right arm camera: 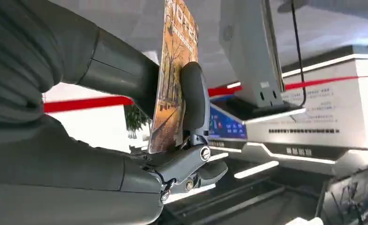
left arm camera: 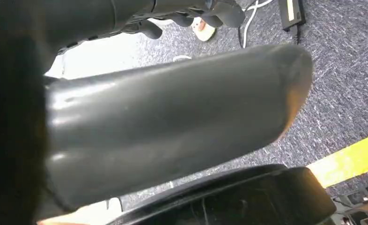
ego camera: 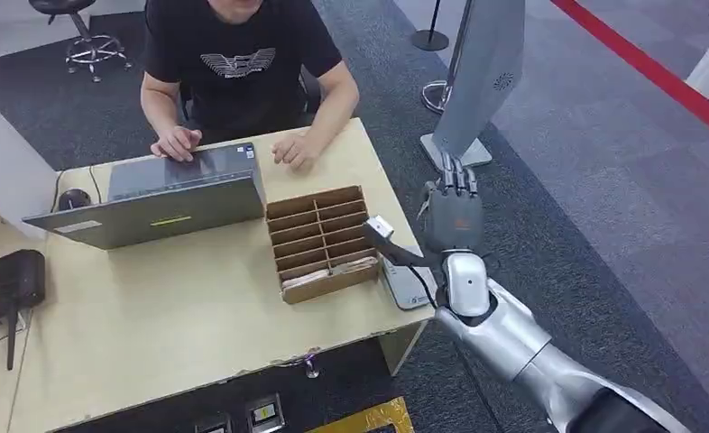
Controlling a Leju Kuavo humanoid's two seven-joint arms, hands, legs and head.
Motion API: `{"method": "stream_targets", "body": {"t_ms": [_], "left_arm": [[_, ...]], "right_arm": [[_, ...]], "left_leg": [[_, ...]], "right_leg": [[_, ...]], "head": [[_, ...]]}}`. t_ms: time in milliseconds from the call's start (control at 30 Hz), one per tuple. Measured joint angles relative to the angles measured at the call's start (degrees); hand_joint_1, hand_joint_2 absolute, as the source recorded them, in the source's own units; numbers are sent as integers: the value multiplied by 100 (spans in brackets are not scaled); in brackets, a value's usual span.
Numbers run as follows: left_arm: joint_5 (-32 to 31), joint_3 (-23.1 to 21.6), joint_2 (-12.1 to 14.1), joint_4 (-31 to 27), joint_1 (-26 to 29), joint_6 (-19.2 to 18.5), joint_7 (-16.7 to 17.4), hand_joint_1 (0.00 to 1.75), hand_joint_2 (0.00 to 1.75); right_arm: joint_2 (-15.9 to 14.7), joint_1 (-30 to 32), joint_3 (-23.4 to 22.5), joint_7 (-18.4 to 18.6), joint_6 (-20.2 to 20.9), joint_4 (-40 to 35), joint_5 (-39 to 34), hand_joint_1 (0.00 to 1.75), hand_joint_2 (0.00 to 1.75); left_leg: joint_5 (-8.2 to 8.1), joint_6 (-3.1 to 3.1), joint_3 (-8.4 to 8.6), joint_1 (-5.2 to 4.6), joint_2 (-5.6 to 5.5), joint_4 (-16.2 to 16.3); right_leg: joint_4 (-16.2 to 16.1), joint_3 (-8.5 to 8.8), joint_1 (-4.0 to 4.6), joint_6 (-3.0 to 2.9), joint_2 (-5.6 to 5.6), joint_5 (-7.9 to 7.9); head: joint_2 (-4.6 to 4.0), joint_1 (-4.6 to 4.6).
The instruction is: Pass the card to the sensor for recognition and then transmit it.
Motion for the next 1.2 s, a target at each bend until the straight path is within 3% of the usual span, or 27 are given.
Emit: {"method": "stream_targets", "body": {"t_ms": [233, 400, 767, 1000, 1200], "left_arm": [[83, 2, -4, 0, 4, 9, -77, 0, 0], [103, 4, -13, 0, 4, 9, -83, 0, 0], [92, 2, -15, 0, 6, 9, -83, 0, 0], [57, 2, -15, 0, 6, 9, -83, 0, 0], [26, 2, -15, 0, 6, 9, -81, 0, 0]], "right_arm": [[41, -86, 411, -468, -199, 52, -1270, 175, 175], [90, -80, 660, -689, -308, 101, -1760, 175, 175], [103, 47, 964, -761, -581, 295, -1919, 175, 175], [122, 333, 736, -958, -601, 262, -1417, 175, 175], [326, 735, 14, -1508, -606, -31, -1004, 175, 175]], "left_leg": [[0, 0, -2, 0, -2, 0], [0, 0, -4, 0, -6, 0], [0, 0, -3, 0, -4, 0], [0, 0, -4, 0, -5, 0], [0, 0, -4, 0, -6, 0]], "right_leg": [[1, 0, 1, 0, -6, 0], [1, -2, 0, 0, -11, -1], [1, -4, -1, 0, -9, -1], [1, -4, 0, 0, -9, -1], [1, -4, 0, 0, -11, -1]], "head": [[0, 0], [0, 0], [0, 0], [0, 0], [0, 0]]}}
